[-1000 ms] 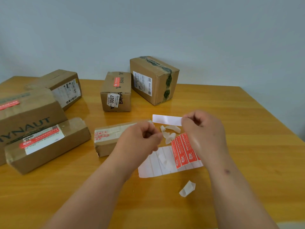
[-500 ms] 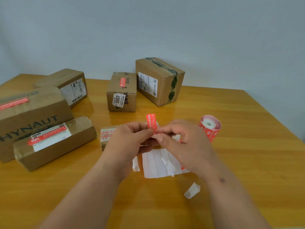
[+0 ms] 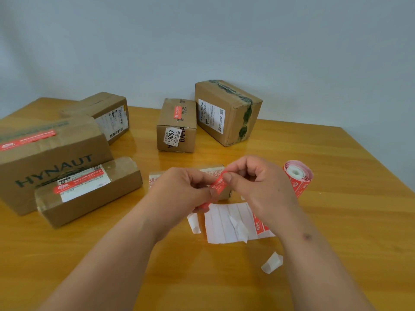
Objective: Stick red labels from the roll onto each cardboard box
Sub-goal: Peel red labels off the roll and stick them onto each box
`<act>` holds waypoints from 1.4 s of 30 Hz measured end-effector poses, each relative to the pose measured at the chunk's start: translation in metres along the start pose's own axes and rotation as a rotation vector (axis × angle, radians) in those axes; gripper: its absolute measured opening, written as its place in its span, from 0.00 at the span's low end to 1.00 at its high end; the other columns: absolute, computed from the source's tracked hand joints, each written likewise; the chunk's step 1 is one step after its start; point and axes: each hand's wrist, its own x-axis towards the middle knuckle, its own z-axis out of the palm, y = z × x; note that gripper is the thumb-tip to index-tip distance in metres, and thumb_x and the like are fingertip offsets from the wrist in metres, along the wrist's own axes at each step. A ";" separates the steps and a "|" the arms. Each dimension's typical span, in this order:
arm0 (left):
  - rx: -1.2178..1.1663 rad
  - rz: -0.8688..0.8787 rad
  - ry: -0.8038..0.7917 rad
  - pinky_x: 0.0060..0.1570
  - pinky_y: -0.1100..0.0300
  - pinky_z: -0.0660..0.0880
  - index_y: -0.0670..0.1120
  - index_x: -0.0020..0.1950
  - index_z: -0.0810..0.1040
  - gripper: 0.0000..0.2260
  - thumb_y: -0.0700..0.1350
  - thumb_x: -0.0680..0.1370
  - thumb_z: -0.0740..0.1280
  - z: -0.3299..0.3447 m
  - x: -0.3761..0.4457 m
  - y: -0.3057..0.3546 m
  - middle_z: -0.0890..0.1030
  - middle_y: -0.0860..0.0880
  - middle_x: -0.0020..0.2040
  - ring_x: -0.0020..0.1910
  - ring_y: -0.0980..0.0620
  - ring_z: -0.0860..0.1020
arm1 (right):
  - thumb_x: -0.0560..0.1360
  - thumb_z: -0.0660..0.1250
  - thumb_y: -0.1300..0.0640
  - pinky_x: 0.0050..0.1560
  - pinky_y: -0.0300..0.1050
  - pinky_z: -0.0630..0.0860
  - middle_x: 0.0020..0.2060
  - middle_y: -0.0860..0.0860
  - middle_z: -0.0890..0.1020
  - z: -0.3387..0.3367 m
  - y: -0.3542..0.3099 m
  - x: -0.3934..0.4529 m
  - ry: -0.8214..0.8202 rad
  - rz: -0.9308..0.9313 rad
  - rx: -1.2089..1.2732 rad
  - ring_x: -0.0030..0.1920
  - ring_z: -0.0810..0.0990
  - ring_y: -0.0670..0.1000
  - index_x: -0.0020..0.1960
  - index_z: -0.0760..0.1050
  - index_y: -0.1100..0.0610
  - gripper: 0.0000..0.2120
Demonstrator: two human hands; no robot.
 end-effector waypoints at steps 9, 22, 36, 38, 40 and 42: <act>-0.050 -0.125 0.014 0.48 0.53 0.82 0.49 0.52 0.83 0.12 0.39 0.71 0.74 -0.026 0.003 0.001 0.85 0.48 0.40 0.43 0.49 0.84 | 0.74 0.71 0.56 0.32 0.31 0.72 0.33 0.46 0.81 0.015 0.003 0.003 0.039 0.026 0.039 0.33 0.76 0.41 0.41 0.79 0.49 0.04; 0.000 -0.066 0.088 0.34 0.62 0.74 0.50 0.51 0.84 0.12 0.36 0.72 0.72 -0.072 0.029 0.012 0.84 0.48 0.36 0.33 0.54 0.80 | 0.75 0.69 0.51 0.36 0.34 0.74 0.38 0.45 0.81 0.037 -0.014 0.036 0.070 0.076 -0.008 0.41 0.79 0.45 0.42 0.77 0.48 0.04; 0.412 -0.017 0.207 0.45 0.53 0.82 0.55 0.67 0.75 0.22 0.43 0.74 0.73 -0.059 0.056 -0.019 0.83 0.54 0.41 0.38 0.56 0.82 | 0.76 0.68 0.54 0.32 0.32 0.67 0.38 0.43 0.78 0.059 0.014 0.058 -0.008 0.095 -0.235 0.39 0.77 0.42 0.53 0.70 0.45 0.10; 0.443 -0.041 0.210 0.44 0.53 0.82 0.56 0.67 0.75 0.22 0.43 0.74 0.73 -0.057 0.058 -0.020 0.81 0.55 0.47 0.38 0.55 0.82 | 0.76 0.68 0.55 0.33 0.33 0.67 0.38 0.42 0.77 0.060 0.017 0.059 -0.024 0.074 -0.287 0.39 0.76 0.42 0.50 0.73 0.45 0.07; 0.449 -0.058 0.225 0.44 0.52 0.82 0.56 0.66 0.74 0.22 0.43 0.74 0.73 -0.055 0.059 -0.021 0.79 0.56 0.49 0.38 0.55 0.82 | 0.76 0.67 0.56 0.33 0.33 0.67 0.38 0.42 0.77 0.060 0.020 0.059 -0.038 0.074 -0.307 0.39 0.76 0.42 0.48 0.74 0.46 0.06; 0.452 -0.043 0.242 0.44 0.52 0.82 0.55 0.65 0.74 0.22 0.42 0.74 0.73 -0.054 0.061 -0.022 0.81 0.55 0.45 0.38 0.55 0.82 | 0.75 0.66 0.57 0.34 0.33 0.69 0.39 0.41 0.77 0.061 0.022 0.060 -0.042 0.081 -0.311 0.40 0.76 0.42 0.48 0.75 0.46 0.06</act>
